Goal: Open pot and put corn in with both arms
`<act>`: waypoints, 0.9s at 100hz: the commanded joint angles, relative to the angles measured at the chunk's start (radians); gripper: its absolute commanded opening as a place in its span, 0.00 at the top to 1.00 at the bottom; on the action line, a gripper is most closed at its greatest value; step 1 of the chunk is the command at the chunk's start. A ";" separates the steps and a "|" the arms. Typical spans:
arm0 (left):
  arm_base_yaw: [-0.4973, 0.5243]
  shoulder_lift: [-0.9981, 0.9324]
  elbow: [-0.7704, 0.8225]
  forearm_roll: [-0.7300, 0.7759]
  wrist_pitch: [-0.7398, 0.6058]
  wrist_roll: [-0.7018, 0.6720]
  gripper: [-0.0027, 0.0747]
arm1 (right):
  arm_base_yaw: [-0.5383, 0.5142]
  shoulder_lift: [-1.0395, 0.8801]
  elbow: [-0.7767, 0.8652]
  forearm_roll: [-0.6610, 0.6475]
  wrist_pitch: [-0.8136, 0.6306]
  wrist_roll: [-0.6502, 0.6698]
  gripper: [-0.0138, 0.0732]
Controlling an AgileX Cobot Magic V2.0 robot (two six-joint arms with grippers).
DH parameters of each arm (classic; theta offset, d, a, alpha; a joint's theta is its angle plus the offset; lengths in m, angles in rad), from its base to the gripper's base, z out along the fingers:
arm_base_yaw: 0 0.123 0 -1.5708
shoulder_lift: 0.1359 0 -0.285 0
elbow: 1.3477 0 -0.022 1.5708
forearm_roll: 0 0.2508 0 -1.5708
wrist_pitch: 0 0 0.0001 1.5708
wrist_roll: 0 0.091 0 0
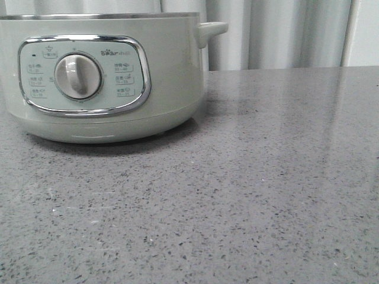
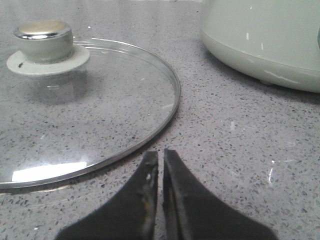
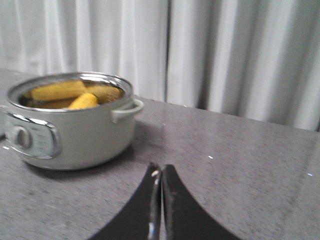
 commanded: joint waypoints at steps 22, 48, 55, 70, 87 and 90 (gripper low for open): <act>-0.004 -0.033 0.024 -0.012 -0.030 -0.009 0.99 | -0.193 0.018 0.249 -0.008 -0.342 -0.003 0.90; -0.004 -0.033 0.024 -0.012 -0.030 -0.009 0.99 | -0.358 0.018 0.549 0.126 -0.526 -0.003 0.90; -0.004 -0.033 0.024 -0.012 -0.030 -0.009 0.99 | -0.365 0.006 0.596 0.142 -0.526 -0.003 0.90; -0.004 -0.033 0.024 -0.012 -0.030 -0.009 0.99 | -0.365 -0.071 0.620 0.142 -0.406 -0.003 0.90; -0.004 -0.033 0.024 -0.012 -0.030 -0.009 0.99 | -0.365 -0.100 0.620 0.142 -0.322 -0.005 0.90; -0.004 -0.033 0.024 -0.012 -0.030 -0.009 0.99 | -0.365 -0.100 0.620 0.142 -0.322 -0.005 0.90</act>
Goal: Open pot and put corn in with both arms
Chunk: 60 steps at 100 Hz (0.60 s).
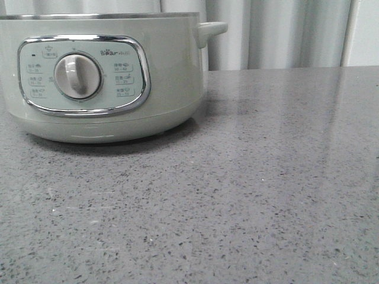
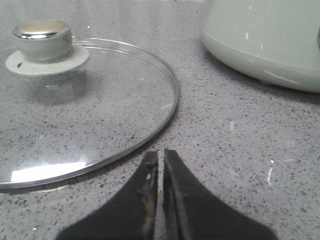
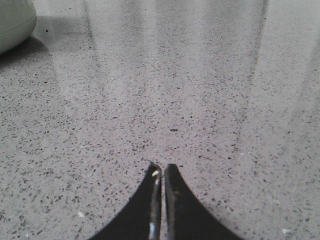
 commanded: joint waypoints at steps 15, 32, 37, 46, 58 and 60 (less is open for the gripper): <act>-0.004 -0.033 0.024 -0.011 -0.031 -0.007 0.99 | -0.004 -0.019 0.025 -0.003 -0.018 -0.005 0.90; -0.004 -0.033 0.024 -0.011 -0.031 -0.007 0.99 | -0.004 -0.019 0.025 -0.003 -0.020 -0.005 0.90; -0.004 -0.033 0.024 -0.011 -0.031 -0.007 0.99 | -0.004 -0.019 0.025 -0.003 -0.020 -0.005 0.90; -0.004 -0.033 0.024 -0.011 -0.031 -0.007 0.99 | -0.004 -0.019 0.025 -0.003 -0.020 -0.005 0.90; -0.004 -0.033 0.024 -0.011 -0.031 -0.007 0.99 | -0.004 -0.019 0.025 -0.003 -0.020 -0.005 0.90; -0.004 -0.033 0.024 -0.011 -0.031 -0.007 0.99 | -0.004 -0.019 0.025 -0.003 -0.020 -0.005 0.90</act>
